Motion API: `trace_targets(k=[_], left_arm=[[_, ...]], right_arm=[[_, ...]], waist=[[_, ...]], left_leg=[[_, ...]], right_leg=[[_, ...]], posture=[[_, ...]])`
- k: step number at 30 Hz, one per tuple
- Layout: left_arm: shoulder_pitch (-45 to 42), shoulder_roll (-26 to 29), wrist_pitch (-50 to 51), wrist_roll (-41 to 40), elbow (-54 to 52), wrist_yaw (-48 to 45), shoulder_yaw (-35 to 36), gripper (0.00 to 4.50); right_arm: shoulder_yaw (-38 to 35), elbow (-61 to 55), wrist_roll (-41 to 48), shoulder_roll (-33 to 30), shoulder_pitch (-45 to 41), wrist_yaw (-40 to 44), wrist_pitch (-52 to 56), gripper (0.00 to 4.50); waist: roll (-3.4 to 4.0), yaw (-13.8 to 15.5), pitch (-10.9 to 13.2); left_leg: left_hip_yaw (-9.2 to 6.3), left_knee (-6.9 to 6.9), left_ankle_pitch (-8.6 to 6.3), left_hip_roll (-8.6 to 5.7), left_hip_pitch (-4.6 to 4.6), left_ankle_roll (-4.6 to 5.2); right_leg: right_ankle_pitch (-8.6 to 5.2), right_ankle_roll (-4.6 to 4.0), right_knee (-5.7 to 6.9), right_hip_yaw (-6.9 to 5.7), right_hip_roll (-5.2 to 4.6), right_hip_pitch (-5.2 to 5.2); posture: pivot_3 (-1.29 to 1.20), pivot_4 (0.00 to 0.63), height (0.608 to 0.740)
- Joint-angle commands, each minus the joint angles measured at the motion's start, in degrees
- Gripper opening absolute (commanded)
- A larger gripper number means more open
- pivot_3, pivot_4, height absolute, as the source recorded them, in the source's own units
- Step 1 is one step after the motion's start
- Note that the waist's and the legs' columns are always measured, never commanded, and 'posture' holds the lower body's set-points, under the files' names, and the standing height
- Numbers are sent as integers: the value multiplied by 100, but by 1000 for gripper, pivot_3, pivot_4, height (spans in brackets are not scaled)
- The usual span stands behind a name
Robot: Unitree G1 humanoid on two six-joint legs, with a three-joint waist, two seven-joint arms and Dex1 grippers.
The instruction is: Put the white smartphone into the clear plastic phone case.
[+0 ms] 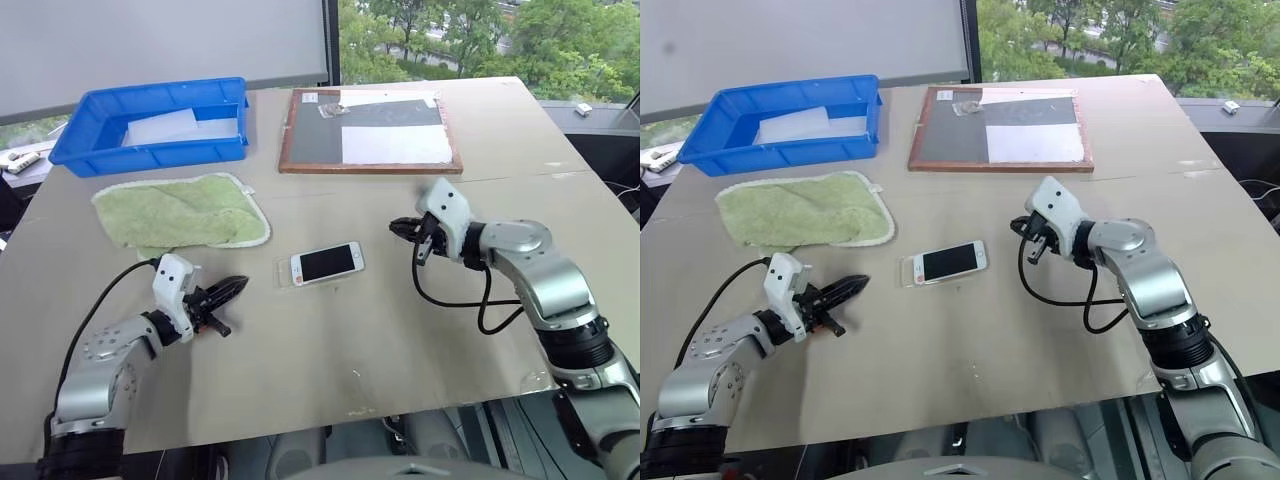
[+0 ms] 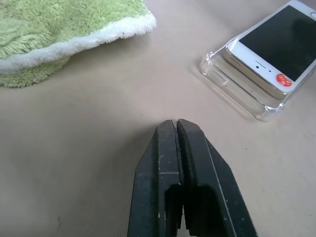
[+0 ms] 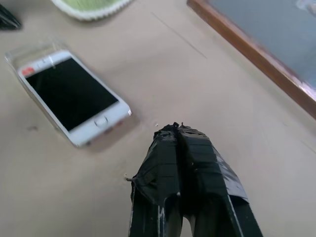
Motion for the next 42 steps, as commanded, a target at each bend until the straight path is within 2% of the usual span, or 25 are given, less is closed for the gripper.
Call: trace_targets(k=[1, 13, 21, 27, 37, 42], left_arm=[[146, -70, -15, 239, 69, 223, -82, 83], [81, -361, 352, 291, -492, 576, -561, 83], [-51, -362, 666, 272, -999, 366, -1078, 83], [-103, -254, 819, 41, -1183, 38, -1110, 83], [-692, -141, 873, 203, -824, -198, -1373, 83], [-698, -109, 886, 208, -809, -220, -1349, 83]], right_arm=[[157, -27, -146, -83, 17, -106, -276, 0], [827, 459, -460, 138, -27, -179, -710, 0], [1063, 256, -394, 285, -133, -20, -557, 0], [1061, 242, -418, 303, -146, -16, -532, 0], [1129, 273, -367, 351, -213, 117, -503, 0], [678, 108, -151, 303, -270, 30, -226, 0]], waist=[[2, -7, -1], [9, 102, -5], [11, 183, -4], [10, 165, -4], [10, 118, -3], [10, 116, -2]], left_leg=[[0, 0, 0, 0, 2, 0], [-1, 8, 0, -1, 10, 0], [-7, 25, 0, -14, 4, 0], [-6, 25, 0, -18, -2, 0], [-9, 27, 0, -18, -3, 0], [-10, 27, 0, -17, -4, 0]], right_leg=[[-4, 3, 2, 1, 0, 0], [-10, 5, 1, -1, -1, 16], [-12, 0, -13, -9, -16, 34], [-6, -4, -20, -9, -22, 34], [-11, 8, -17, -14, -20, 34], [-7, 12, -17, -14, -20, 34]], posture=[[0, 150, 740], [0, 150, 740], [0, 150, 740], [0, 150, 740], [0, 150, 740], [0, 150, 740]])
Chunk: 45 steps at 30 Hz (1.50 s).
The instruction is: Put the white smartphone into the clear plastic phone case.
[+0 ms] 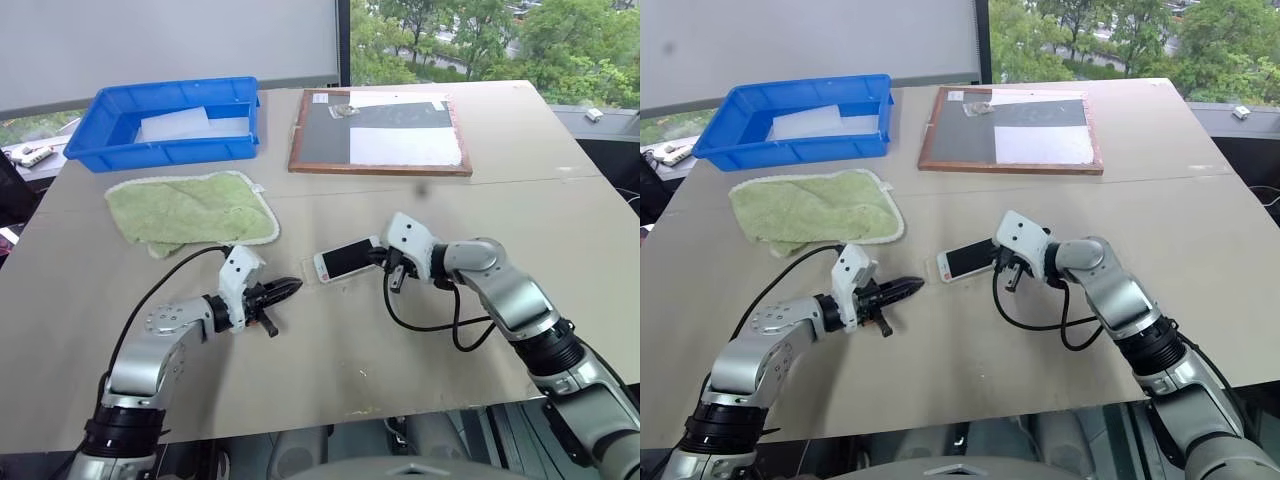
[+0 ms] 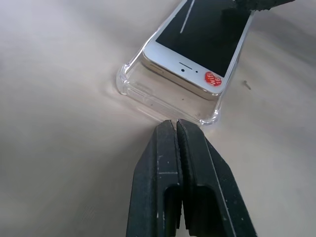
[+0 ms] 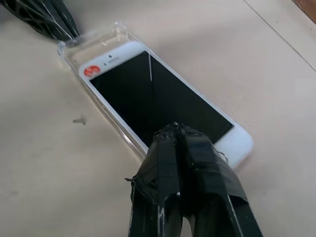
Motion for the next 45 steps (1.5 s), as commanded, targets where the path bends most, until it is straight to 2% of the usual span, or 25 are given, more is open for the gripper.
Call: trace_targets(k=[1, 5, 9, 15, 28, 34, 45], left_arm=[[8, 32, 7, -14, -39, -85, -53, 83], [-13, 42, 6, -3, -19, -79, -40, 83], [-66, 36, 1, 2, 13, -62, -44, 83], [-160, 17, 13, 11, 33, -39, -78, 83], [-142, -9, 147, -11, -167, 69, -63, 83], [-410, -139, 284, -46, -335, 44, -274, 83], [-1176, -739, 299, 184, -54, -280, -1200, 83]], right_arm=[[-493, -378, 160, -173, -179, -49, 169, 0], [-723, -354, 66, -519, -236, -178, 233, 0], [-456, -27, -304, -740, -245, -294, -29, 0], [-39, 402, -486, -316, -367, -290, -307, 0], [504, 180, -447, 283, -408, 150, -356, 0], [252, -91, -324, 117, -226, 259, -202, 0], [-538, -1338, -71, -756, 480, 329, 667, 0]], waist=[[0, 4, 1], [0, 4, 1], [0, -6, 1], [0, -9, 1], [1, -23, 2], [2, 5, 3], [-2, -18, 10]], left_leg=[[0, 0, 0, 0, -1, 0], [1, 1, 0, 0, -1, 0], [0, -3, 0, 1, 0, 0], [1, -1, 0, 2, 0, 0], [-2, 0, 0, 4, 3, 0], [-3, 0, 0, 7, 4, 0], [-2, 5, 0, 4, -9, 0]], right_leg=[[0, -1, 0, 0, 0, 0], [-1, -2, -1, 0, -1, 0], [-2, -3, 0, -1, 1, -1], [-2, -2, 1, 1, 3, -2], [0, 1, 6, -1, 6, -2], [1, 1, 7, -1, 10, -2], [6, 6, 3, 1, 10, -5]], posture=[[0, 150, 740], [0, 150, 740], [0, 150, 740], [0, 150, 740], [0, 150, 740], [0, 150, 740], [0, 150, 740]])
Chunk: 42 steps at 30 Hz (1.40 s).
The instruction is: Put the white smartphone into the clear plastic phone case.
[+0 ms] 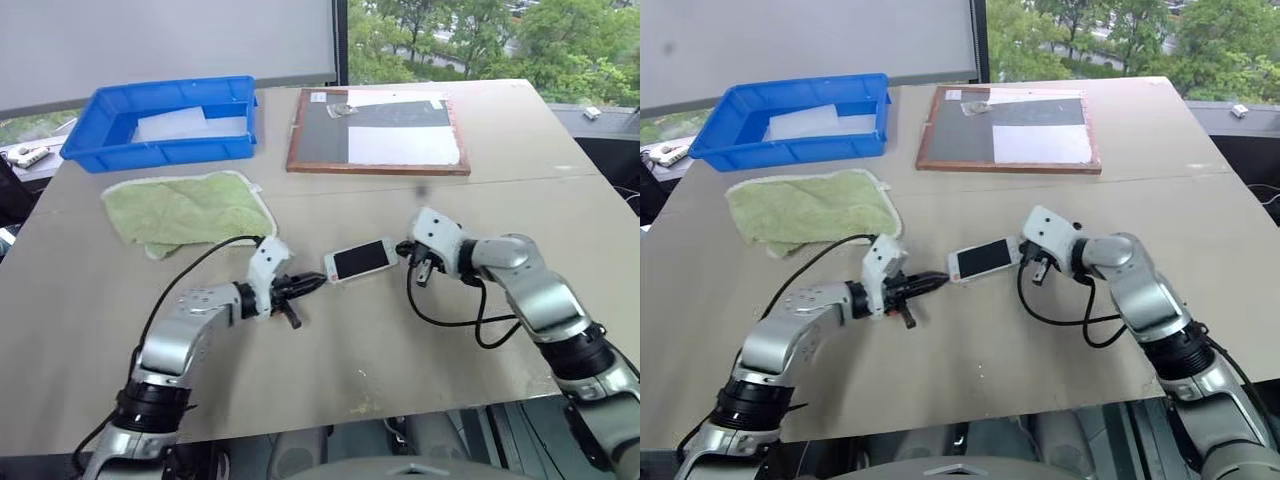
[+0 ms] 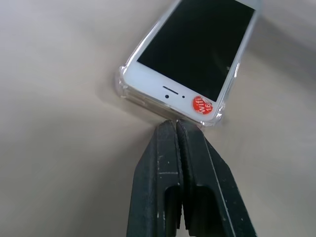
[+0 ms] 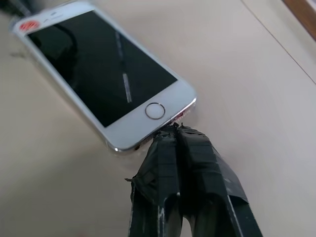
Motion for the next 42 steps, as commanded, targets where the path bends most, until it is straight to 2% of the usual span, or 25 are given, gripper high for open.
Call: trace_targets(k=[1, 8, 13, 20, 23, 26, 34, 39, 42], left_arm=[[-375, -304, -200, -66, -55, -226, -379, 83], [-791, -582, -413, 142, 484, -462, -624, 83], [-856, -560, -583, 249, 771, -625, -582, 83], [-596, -265, -710, 196, 935, -603, 6, 83], [-420, -116, -496, -185, 750, -721, 452, 83], [-404, -88, -97, -653, 479, -869, 606, 83], [-902, -509, 222, -731, 359, -777, 7, 83], [-1428, -892, 2, -195, 906, -537, -582, 83], [-1550, -925, -68, 87, 1177, -468, -789, 83]], right_arm=[[-55, -673, 374, -47, 162, 182, 159, 0], [-388, -770, 424, -222, 523, 64, 362, 0], [-380, -718, 412, -74, 644, -85, 316, 0], [-620, -664, 375, -104, 858, -253, 111, 0], [-998, -625, 529, -211, 1014, -284, -58, 0], [-1336, -651, 820, -253, 1089, -284, -51, 0], [-1623, -795, 1359, -327, 1152, -271, 38, 0], [-1349, -834, 1459, -236, 953, -378, 144, 0], [-1081, -735, 1377, -216, 835, -437, 127, 0]], waist=[[-1, 6, 1], [-2, 11, 1], [-2, 8, 1], [-2, -10, 1], [-2, -9, 2], [-3, 10, 4], [-6, 15, 6], [-6, 0, 5], [-6, -18, 5]], left_leg=[[-2, 0, 0, 1, 0, 0], [0, 3, 0, 1, 1, 0], [0, 3, 0, 1, 1, 0], [0, 3, 0, 5, 4, 0], [0, 2, 0, 6, 3, 0], [0, 3, 0, 6, 1, 0], [-1, 9, 0, 3, 0, 0], [0, 10, 0, 3, 3, 0], [0, 10, 0, 3, 4, 0]], right_leg=[[0, 0, 0, -2, 2, 0], [-4, 6, 1, 0, 3, 1], [-4, 6, 1, 0, 3, 1], [-5, 7, 4, 2, 7, 1], [-5, 7, 4, 2, 9, 0], [-4, 8, 2, 2, 7, 0], [-4, 8, 1, 3, 8, 5], [-4, 9, 4, 7, 11, 5], [-4, 9, 5, 9, 14, 5]], posture=[[0, 150, 740], [0, 150, 740], [0, 150, 740], [0, 150, 740], [0, 150, 740], [0, 150, 740], [0, 150, 740], [0, 150, 740], [0, 150, 740]])
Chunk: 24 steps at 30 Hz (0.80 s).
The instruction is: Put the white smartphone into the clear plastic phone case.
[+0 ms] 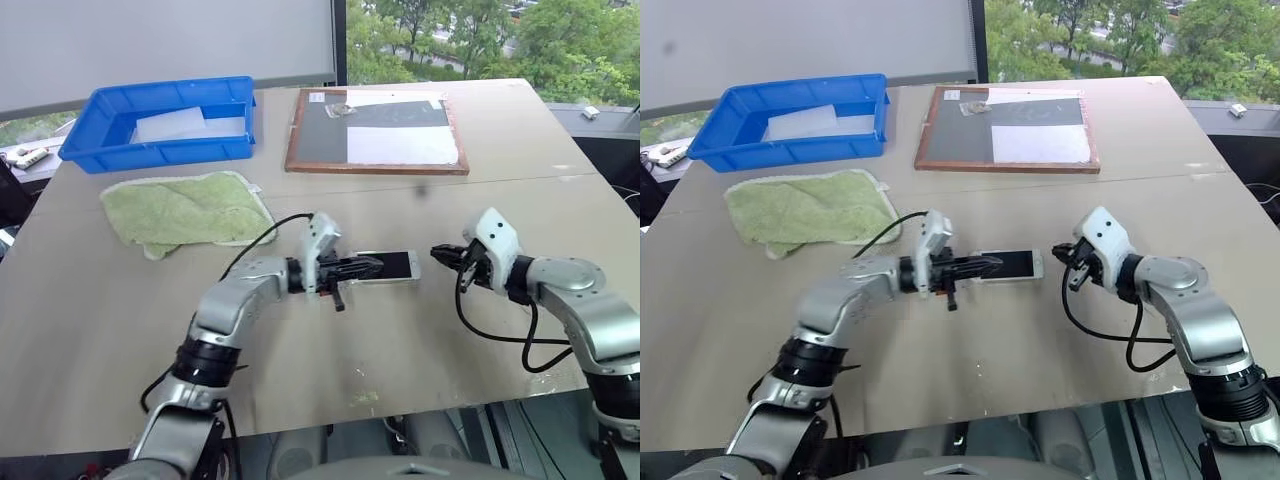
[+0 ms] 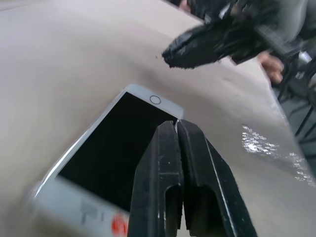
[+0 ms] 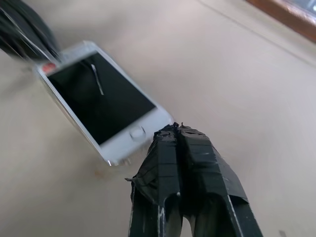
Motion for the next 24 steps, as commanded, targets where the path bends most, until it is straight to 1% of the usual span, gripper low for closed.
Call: trace_targets(k=[1, 5, 7, 13, 17, 20, 24], left_arm=[[-63, 39, -132, 281, 184, 50, -178, 83], [40, 160, -150, 451, 235, 17, -231, 83], [116, 216, -155, 490, 218, 41, -218, 83], [178, 137, -150, 473, 138, 209, -138, 83], [227, 104, -140, 465, 72, 301, -119, 83], [275, 83, -138, 456, 22, 374, -108, 83], [306, 46, -126, 450, -26, 445, -107, 83]], right_arm=[[273, -87, -48, -4, -181, -49, -44, 0], [593, 143, -88, 53, -350, -27, -59, 0], [873, 460, -201, 81, -457, 0, -11, 0], [1584, 1137, -389, 5, -727, 196, 437, 0], [2016, 1569, -592, -29, -942, 319, 536, 0], [2421, 1974, -796, -95, -1073, 545, 470, 0], [2695, 2464, -983, -69, -1165, 718, 427, 0]], waist=[[0, -11, 0], [0, 6, 0], [0, 4, -1], [-7, 12, -16], [-22, 3, -42], [-36, 2, -60], [-59, 5, -106]], left_leg=[[0, 0, 0, 1, 0, 0], [-1, -1, 0, 1, -2, 0], [-1, 0, 0, 1, -2, 0], [-2, 4, 0, 2, 11, 0], [-2, 5, 0, 2, 23, 0], [-2, 4, 0, 3, 47, 1], [-2, -7, -1, 5, 103, 1]], right_leg=[[0, 0, 0, 1, 1, -1], [0, -1, -1, 0, 1, -2], [0, -1, -1, 1, 1, -1], [0, -1, 2, 0, 1, 8], [-1, -1, 4, 0, 1, 17], [-12, -19, 3, 0, 1, 39], [-17, -24, -11, -2, 0, 94]], posture=[[0, 150, 740], [0, 150, 740], [0, 150, 740], [0, 150, 740], [0, 150, 740], [0, 150, 740], [0, 150, 740]])
